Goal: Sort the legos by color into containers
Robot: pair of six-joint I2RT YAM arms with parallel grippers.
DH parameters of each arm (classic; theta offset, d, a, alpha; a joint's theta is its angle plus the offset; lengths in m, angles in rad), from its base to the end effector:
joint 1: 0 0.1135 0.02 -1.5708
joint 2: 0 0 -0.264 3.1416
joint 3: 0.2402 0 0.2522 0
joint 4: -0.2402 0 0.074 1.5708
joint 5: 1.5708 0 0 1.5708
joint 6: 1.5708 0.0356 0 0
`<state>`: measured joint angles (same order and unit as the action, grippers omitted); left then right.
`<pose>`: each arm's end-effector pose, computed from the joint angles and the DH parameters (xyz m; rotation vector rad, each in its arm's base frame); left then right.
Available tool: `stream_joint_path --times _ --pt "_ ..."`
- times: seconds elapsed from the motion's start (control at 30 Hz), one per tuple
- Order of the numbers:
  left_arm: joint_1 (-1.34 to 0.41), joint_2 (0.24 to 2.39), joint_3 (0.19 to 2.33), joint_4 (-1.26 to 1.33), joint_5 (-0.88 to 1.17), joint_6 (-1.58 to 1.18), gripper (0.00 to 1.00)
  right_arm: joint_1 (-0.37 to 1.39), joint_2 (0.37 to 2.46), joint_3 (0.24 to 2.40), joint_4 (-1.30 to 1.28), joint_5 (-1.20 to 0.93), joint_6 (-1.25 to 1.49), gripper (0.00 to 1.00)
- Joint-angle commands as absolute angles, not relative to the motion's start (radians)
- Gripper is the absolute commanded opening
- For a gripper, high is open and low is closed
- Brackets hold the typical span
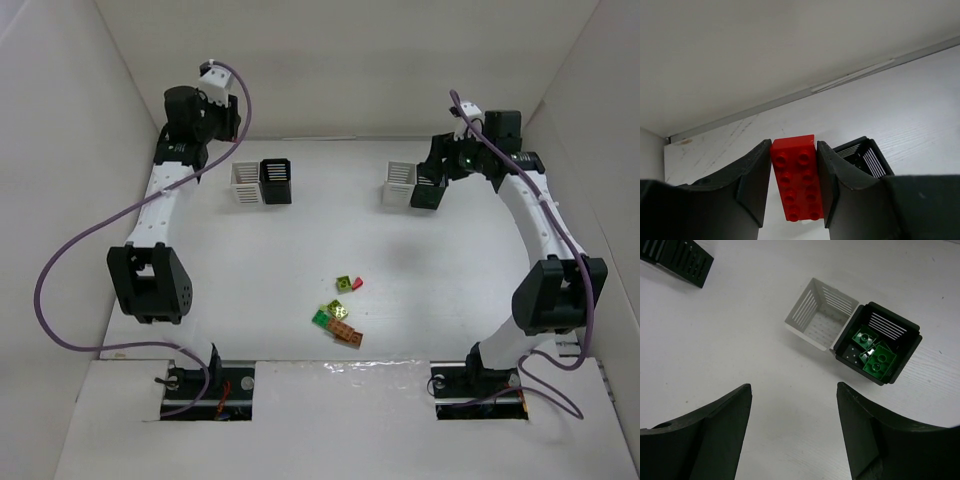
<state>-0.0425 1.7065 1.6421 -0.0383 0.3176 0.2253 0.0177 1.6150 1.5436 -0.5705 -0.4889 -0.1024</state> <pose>0.4104 -0.0286 0.4081 0.4573 1.6061 -0.1275 0.3644 0.0232 0.3565 -0.3975 2.1313 0.4905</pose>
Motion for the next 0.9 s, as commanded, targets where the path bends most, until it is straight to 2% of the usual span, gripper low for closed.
stream_joint_path --times 0.0,0.77,0.87 --pt "-0.029 1.753 1.626 0.032 0.314 0.172 0.14 0.035 1.621 1.6 -0.572 -0.48 -0.115 0.74" --pt "-0.038 1.847 1.54 0.092 0.339 0.127 0.12 0.044 1.641 1.582 -0.572 -0.471 -0.133 0.74" --pt "-0.049 1.856 1.522 0.101 0.319 0.127 0.17 0.044 1.641 1.582 -0.572 -0.471 -0.133 0.74"
